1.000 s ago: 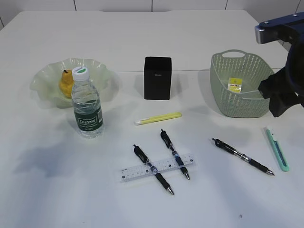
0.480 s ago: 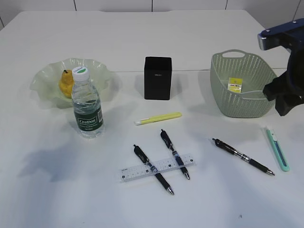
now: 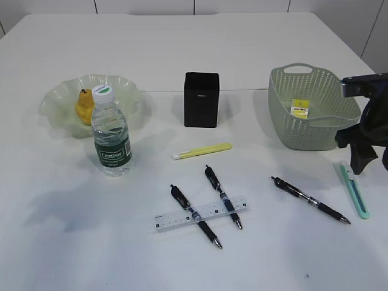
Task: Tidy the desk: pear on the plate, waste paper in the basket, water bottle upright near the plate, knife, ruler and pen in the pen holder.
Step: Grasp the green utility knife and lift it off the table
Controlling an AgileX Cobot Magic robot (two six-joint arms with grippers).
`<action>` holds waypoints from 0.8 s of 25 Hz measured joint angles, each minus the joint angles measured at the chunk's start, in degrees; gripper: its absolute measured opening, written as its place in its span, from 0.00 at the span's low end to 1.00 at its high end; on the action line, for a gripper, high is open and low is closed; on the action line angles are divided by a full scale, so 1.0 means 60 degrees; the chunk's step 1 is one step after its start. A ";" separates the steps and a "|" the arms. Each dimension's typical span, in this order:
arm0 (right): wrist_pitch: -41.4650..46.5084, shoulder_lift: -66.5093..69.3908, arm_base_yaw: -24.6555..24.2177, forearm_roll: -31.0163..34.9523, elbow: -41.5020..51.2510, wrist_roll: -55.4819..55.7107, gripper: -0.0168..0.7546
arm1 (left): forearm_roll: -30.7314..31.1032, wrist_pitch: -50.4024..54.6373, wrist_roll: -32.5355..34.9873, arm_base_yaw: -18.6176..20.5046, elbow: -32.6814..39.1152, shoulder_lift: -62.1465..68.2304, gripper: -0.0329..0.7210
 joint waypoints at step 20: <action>-0.1294 0.1261 -0.0146 0.0253 -0.0072 0.0018 0.58 | -0.0060 -0.0461 0.0004 0.0000 0.0000 0.0000 0.73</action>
